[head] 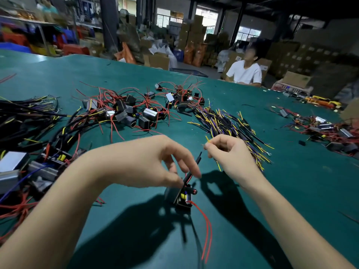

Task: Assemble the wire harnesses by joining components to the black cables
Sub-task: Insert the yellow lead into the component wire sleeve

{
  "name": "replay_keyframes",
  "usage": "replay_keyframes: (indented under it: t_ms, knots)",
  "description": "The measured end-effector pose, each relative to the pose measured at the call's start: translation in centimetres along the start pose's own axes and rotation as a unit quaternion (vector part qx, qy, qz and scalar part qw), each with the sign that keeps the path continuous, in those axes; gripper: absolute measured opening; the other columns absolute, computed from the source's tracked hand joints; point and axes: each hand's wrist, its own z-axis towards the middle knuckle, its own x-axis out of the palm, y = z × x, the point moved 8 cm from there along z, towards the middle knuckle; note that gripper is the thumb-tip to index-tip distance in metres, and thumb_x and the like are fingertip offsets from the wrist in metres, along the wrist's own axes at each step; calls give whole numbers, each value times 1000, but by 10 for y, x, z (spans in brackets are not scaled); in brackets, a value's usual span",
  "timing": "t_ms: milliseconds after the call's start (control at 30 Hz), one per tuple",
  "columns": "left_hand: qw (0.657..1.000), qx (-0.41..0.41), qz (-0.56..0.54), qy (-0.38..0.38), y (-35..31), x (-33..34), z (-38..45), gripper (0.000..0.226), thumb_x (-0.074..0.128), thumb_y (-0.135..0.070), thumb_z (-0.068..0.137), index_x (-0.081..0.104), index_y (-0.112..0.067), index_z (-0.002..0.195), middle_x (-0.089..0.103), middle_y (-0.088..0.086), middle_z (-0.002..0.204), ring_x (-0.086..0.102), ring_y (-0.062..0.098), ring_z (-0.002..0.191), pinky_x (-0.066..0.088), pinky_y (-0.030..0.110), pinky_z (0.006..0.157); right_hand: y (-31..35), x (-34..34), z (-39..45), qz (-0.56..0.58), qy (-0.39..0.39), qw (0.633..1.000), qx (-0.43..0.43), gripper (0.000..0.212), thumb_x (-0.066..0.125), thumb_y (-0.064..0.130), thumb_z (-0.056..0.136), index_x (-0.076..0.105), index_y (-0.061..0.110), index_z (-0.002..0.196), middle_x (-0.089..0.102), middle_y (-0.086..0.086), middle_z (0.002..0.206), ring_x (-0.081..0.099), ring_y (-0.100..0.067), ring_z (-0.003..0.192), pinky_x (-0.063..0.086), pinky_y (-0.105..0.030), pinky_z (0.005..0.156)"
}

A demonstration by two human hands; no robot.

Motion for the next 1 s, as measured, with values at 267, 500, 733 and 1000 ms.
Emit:
replay_keyframes:
  t_ms: [267, 500, 733, 1000]
  knots:
    - [985, 73, -120, -99, -7, 12, -11, 13, 74, -35, 73, 74, -27, 84, 70, 7, 80, 59, 25, 67, 48, 35, 63, -1, 3, 0, 9, 2, 1000, -12, 19, 63, 9, 87, 64, 15, 69, 60, 6, 59, 51, -8, 60, 43, -17, 61]
    - [924, -17, -206, -322, 26, -1, 10, 9, 68, -13, 87, 73, -15, 80, 71, 0, 70, 51, -3, 52, 39, 10, 55, 5, -1, -5, 33, 6, 998, -45, 18, 63, 8, 87, 64, 15, 71, 60, 8, 60, 52, -6, 61, 42, -16, 61]
    - [910, -62, -224, -343, 39, 4, 27, 12, 64, -11, 89, 75, -14, 92, 69, -3, 71, 56, -11, 56, 36, 2, 54, 13, -3, -8, 57, 32, 994, -83, 14, 63, 9, 89, 66, 15, 77, 63, 7, 64, 55, -6, 63, 42, -14, 64]
    - [924, 6, -197, -328, 27, 2, 39, 21, 64, -7, 89, 74, -26, 86, 75, -2, 86, 65, 2, 79, 50, 20, 83, 23, -4, -6, 41, 67, 992, -97, 15, 63, 8, 89, 68, 14, 76, 62, 8, 63, 51, -3, 61, 40, -15, 61]
